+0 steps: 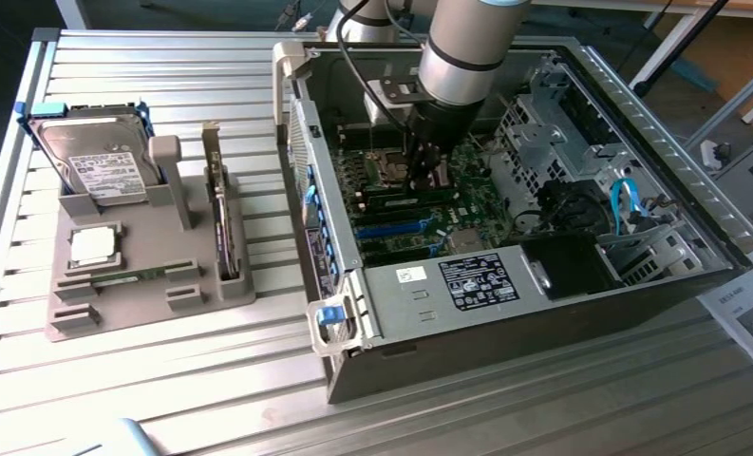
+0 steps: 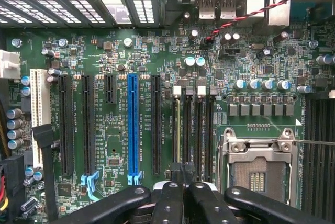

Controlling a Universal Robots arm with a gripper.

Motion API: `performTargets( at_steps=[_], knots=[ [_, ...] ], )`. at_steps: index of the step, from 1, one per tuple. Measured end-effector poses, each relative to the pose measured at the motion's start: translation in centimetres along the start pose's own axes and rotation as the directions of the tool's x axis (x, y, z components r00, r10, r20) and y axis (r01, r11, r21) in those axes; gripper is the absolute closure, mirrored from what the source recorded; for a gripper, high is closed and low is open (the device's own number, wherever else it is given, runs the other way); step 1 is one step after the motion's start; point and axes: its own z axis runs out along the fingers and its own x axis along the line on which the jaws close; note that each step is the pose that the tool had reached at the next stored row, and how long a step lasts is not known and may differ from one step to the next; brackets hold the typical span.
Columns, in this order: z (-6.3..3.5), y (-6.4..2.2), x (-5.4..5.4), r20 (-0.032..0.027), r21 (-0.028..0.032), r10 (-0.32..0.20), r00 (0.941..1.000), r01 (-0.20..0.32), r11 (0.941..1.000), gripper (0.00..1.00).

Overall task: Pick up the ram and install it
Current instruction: 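Press down the ram until it locks into place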

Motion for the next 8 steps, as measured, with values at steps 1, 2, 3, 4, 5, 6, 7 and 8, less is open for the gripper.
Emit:
performTargets(
  at_steps=[1,2,3,4,5,6,7,8],
  knots=[
    [0.03,0.00,0.00,0.0000,0.0001,0.000,1.0000,0.000,1.0000,0.90],
    [0.04,0.00,0.00,-0.0002,0.0000,0.000,1.0000,0.000,1.0000,0.90],
    [0.04,0.00,-0.01,-0.0001,0.0000,0.000,1.0000,0.000,1.0000,0.90],
    [0.05,0.00,0.00,-0.0001,0.0001,0.000,1.0000,0.000,1.0000,0.90],
    [0.04,0.00,0.00,0.0000,0.0001,0.000,1.0000,0.000,1.0000,0.90],
    [0.03,0.00,-0.01,0.0004,0.0003,0.000,1.0000,0.000,1.0000,0.90],
    [-0.02,0.00,-0.01,0.0005,0.0003,0.000,1.0000,0.000,1.0000,0.90],
    [-0.10,-0.01,-0.01,0.0006,0.0004,0.000,1.0000,0.000,1.0000,0.90]
  ],
)
